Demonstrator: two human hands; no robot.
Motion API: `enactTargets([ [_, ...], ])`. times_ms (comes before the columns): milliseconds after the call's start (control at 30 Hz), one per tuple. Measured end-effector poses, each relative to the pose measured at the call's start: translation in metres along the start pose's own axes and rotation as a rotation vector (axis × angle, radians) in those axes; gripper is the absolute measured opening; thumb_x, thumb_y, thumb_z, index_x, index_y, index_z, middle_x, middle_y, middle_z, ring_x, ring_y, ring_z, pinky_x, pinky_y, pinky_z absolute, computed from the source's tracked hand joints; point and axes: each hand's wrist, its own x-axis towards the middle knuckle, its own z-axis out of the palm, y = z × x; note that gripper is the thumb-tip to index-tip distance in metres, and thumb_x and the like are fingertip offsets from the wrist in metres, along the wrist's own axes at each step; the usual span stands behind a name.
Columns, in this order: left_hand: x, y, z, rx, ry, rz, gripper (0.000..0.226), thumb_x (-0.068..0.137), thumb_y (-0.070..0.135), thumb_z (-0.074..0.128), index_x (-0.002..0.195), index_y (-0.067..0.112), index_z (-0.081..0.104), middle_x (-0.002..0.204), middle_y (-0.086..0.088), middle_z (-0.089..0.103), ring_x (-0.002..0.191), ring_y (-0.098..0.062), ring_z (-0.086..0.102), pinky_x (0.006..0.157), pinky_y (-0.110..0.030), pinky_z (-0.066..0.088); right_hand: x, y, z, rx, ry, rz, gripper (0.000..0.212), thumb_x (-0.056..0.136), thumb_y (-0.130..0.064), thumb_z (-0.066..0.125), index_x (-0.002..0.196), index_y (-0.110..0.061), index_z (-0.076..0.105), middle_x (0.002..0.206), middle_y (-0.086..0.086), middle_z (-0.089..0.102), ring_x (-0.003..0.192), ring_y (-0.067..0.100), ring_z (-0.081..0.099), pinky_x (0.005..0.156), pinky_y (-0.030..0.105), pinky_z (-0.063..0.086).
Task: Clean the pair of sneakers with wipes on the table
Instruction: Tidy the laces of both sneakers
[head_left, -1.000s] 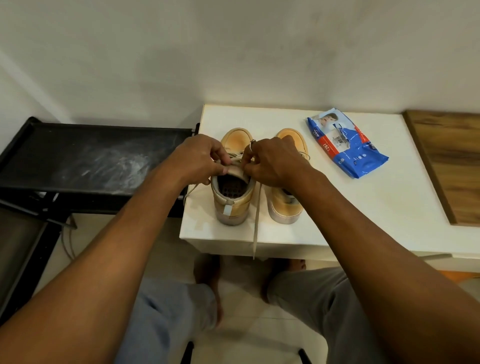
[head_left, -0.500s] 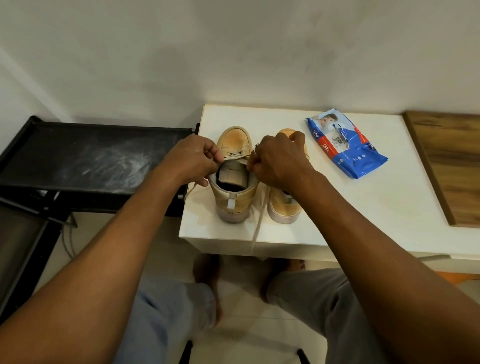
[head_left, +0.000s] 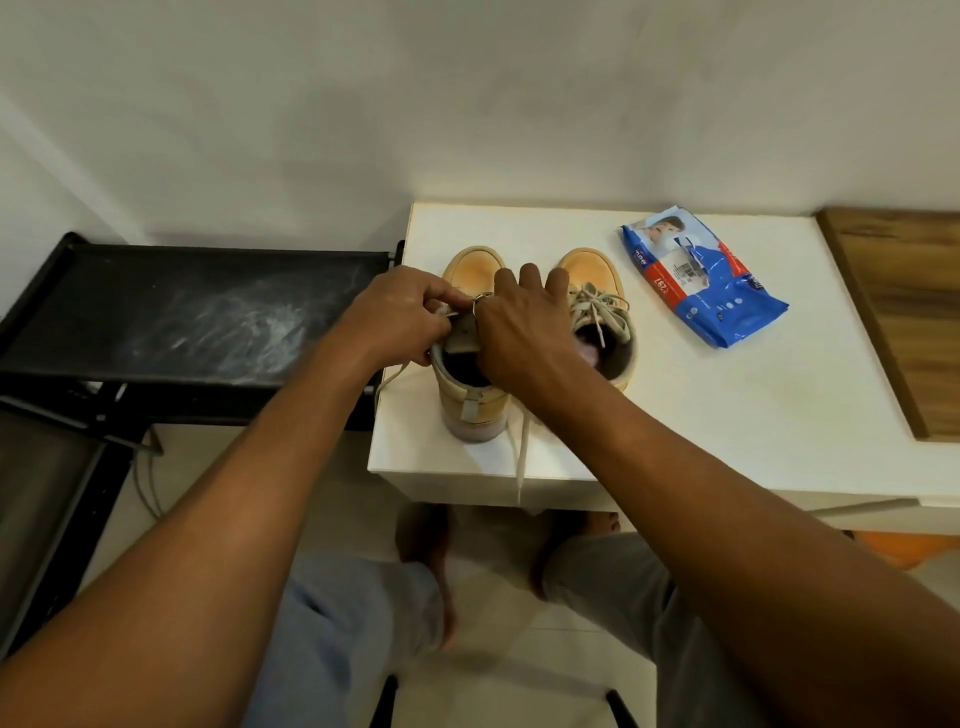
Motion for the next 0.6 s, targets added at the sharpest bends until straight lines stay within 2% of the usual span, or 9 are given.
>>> enactTargets([
  [133, 0.001, 0.002, 0.003, 0.059, 0.006, 0.017, 0.04, 0.096, 0.009, 0.062, 0.132, 0.026, 0.066, 0.103, 0.004, 0.061, 0.076, -0.01, 0.065, 0.062, -0.019, 0.055, 0.006, 0.019, -0.002, 0.187, 0.154, -0.126, 0.021, 0.088, -0.023, 0.052, 0.101, -0.014, 0.066, 0.101, 0.007, 0.06, 0.096, 0.027, 0.052, 0.079, 0.04, 0.038],
  [200, 0.001, 0.005, 0.004, 0.099, 0.01, 0.025, 0.043, 0.094, 0.01, 0.065, 0.134, 0.024, 0.064, 0.101, 0.004, 0.061, 0.077, -0.009, 0.061, 0.069, -0.021, 0.052, 0.007, 0.025, -0.002, 0.284, 0.159, -0.126, 0.021, 0.089, -0.02, 0.05, 0.1, -0.014, 0.066, 0.093, 0.006, 0.064, 0.085, 0.025, 0.057, 0.069, 0.036, 0.044],
  [267, 0.0, 0.007, 0.006, 0.149, 0.005, 0.027, 0.051, 0.089, 0.01, 0.07, 0.137, 0.022, 0.062, 0.103, 0.003, 0.061, 0.081, -0.013, 0.061, 0.076, -0.024, 0.05, 0.008, 0.025, -0.001, 0.328, 0.152, -0.094, 0.018, 0.09, -0.02, 0.052, 0.101, -0.015, 0.066, 0.087, 0.006, 0.066, 0.075, 0.024, 0.06, 0.063, 0.039, 0.052],
  [333, 0.0, 0.008, 0.011, 0.183, 0.014, 0.025, 0.054, 0.084, 0.017, 0.076, 0.136, 0.022, 0.062, 0.11, 0.0, 0.067, 0.09, -0.018, 0.063, 0.078, -0.027, 0.05, 0.009, 0.025, 0.0, 0.332, 0.157, -0.076, 0.018, 0.091, -0.018, 0.052, 0.103, -0.014, 0.065, 0.083, 0.006, 0.066, 0.071, 0.024, 0.061, 0.059, 0.036, 0.05],
  [433, 0.002, 0.011, 0.021, 0.28, 0.134, 0.028, 0.04, 0.087, 0.031, 0.074, 0.126, 0.02, 0.067, 0.107, -0.004, 0.071, 0.086, -0.019, 0.065, 0.07, -0.028, 0.049, 0.008, 0.024, -0.001, 0.332, 0.177, -0.075, 0.018, 0.094, -0.017, 0.05, 0.106, -0.012, 0.062, 0.082, 0.007, 0.065, 0.069, 0.024, 0.06, 0.056, 0.033, 0.042],
  [533, 0.004, 0.016, 0.026, 0.388, 0.304, 0.026, 0.024, 0.095, 0.028, 0.064, 0.114, 0.015, 0.07, 0.095, -0.006, 0.069, 0.075, -0.019, 0.06, 0.057, -0.023, 0.04, 0.005, 0.023, -0.003, 0.326, 0.195, -0.087, 0.016, 0.095, -0.015, 0.048, 0.105, -0.011, 0.06, 0.081, 0.007, 0.065, 0.07, 0.027, 0.062, 0.059, 0.038, 0.051],
  [600, 0.004, 0.018, 0.028, 0.427, 0.344, 0.016, 0.022, 0.095, 0.026, 0.06, 0.108, 0.012, 0.071, 0.088, -0.006, 0.066, 0.072, -0.02, 0.058, 0.057, -0.027, 0.041, 0.007, 0.023, -0.003, 0.335, 0.189, -0.087, 0.018, 0.097, -0.018, 0.049, 0.11, -0.01, 0.059, 0.085, 0.008, 0.067, 0.072, 0.027, 0.064, 0.065, 0.042, 0.055],
])
